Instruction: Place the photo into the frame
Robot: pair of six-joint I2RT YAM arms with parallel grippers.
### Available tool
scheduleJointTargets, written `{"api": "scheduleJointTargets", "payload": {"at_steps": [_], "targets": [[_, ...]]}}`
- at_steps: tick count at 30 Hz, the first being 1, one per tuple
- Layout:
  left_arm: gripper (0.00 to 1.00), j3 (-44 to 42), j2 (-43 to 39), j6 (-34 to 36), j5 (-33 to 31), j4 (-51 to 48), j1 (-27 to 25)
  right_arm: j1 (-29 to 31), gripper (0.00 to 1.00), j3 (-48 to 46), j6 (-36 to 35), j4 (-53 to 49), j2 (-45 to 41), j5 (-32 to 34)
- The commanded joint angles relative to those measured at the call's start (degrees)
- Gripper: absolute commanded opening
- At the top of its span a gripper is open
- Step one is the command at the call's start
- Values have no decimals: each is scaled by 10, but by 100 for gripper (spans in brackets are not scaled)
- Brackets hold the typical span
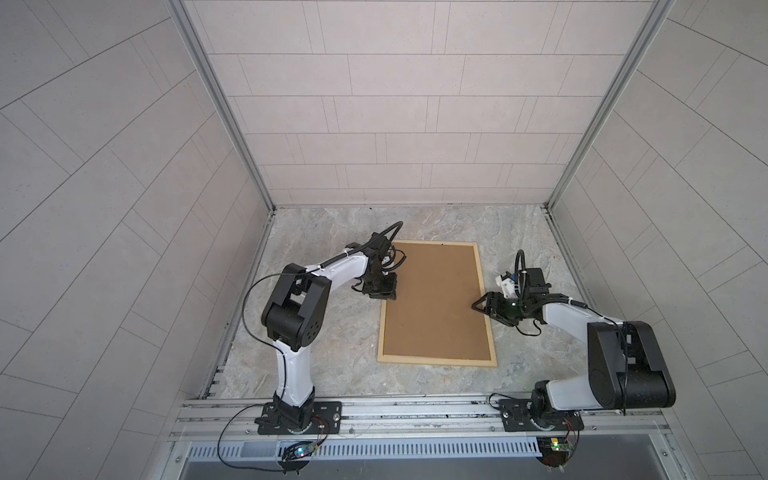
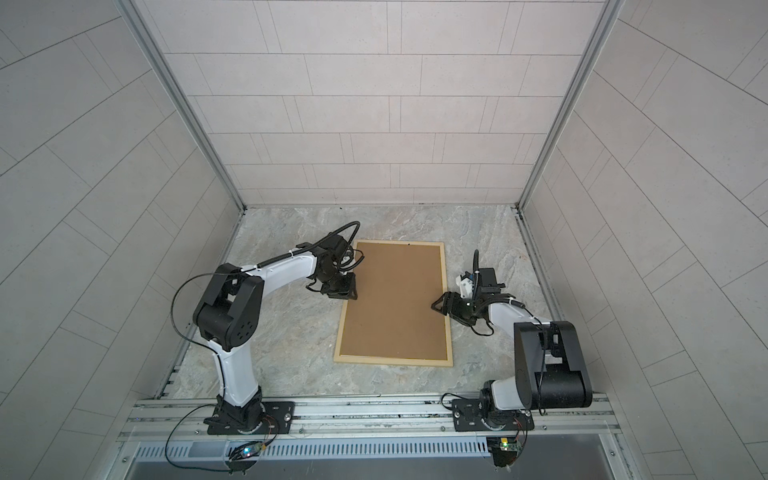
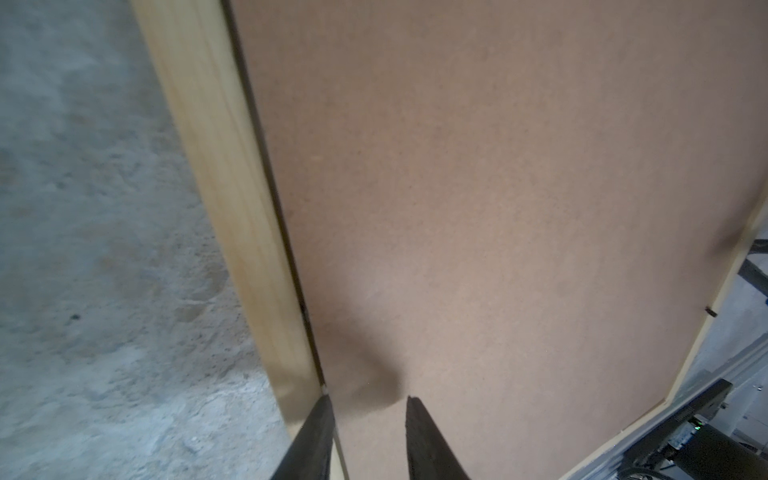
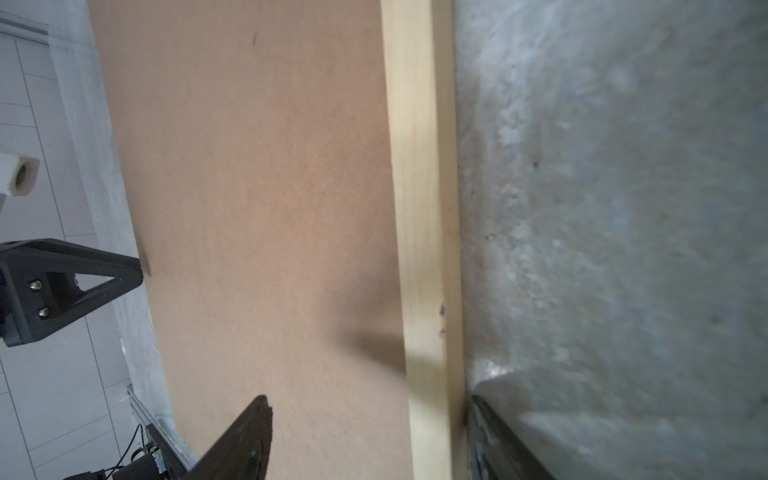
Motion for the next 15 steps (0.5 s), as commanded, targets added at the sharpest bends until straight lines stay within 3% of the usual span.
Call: {"api": "scheduleJointTargets", "payload": {"at_steps": [1, 15], "targets": [[35, -1, -18, -9, 135, 60, -19, 12, 69, -24, 11, 5, 35, -33], [30, -40, -15, -27, 162, 110, -35, 13, 69, -18, 8, 7, 54, -31]]}}
